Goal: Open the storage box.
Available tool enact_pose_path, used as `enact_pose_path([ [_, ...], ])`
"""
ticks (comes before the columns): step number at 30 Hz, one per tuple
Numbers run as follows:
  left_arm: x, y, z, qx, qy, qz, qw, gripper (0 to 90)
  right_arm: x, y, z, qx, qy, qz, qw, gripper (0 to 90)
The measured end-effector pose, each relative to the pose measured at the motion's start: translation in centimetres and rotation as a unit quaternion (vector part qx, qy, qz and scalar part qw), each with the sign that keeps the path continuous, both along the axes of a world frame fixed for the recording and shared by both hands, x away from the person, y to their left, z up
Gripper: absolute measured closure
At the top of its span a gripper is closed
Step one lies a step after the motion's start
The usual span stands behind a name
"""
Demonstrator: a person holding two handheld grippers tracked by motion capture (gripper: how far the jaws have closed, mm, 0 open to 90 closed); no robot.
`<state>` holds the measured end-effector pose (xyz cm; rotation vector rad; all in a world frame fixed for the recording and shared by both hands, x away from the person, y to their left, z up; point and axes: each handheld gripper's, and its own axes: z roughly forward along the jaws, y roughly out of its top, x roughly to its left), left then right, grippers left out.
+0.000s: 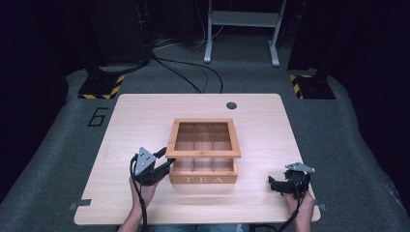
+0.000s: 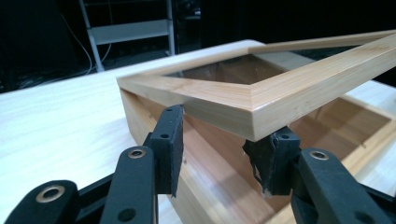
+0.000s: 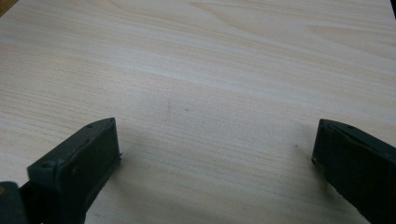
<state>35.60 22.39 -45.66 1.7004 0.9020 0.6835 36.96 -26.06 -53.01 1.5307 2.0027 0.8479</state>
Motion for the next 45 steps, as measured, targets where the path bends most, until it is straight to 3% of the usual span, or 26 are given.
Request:
enact_pose_path([
  [9,-0.4,0.3,-2.2,0.003,0.022,-0.015,0.9996,55.1,0.0,0.0,0.0,0.000,0.000,0.000,1.0000,0.2],
  [16,-0.3,0.3,-3.6,0.002,0.051,-0.022,0.9985,53.9,0.0,0.0,0.0,0.000,0.000,0.000,1.0000,0.2],
  [26,-0.5,0.9,-3.4,-0.002,0.063,-0.033,0.9975,51.5,0.0,0.0,0.0,0.000,0.000,0.000,1.0000,0.2],
  [35,-0.6,1.6,-3.1,0.002,0.083,-0.049,0.9954,35.2,0.0,0.0,0.0,0.000,0.001,0.000,1.0000,0.1],
  [39,-0.8,1.3,-3.7,0.033,0.103,-0.056,0.9926,28.5,0.0,0.0,0.0,0.000,0.000,0.000,1.0000,0.1],
  [42,-1.2,1.5,-4.3,0.028,0.111,-0.055,0.9919,22.4,0.0,0.0,0.0,0.000,0.001,0.000,1.0000,0.1],
  [45,-1.4,1.9,-4.9,0.025,0.132,-0.053,0.9896,15.6,0.0,0.0,0.0,0.000,0.001,0.000,1.0000,0.1],
])
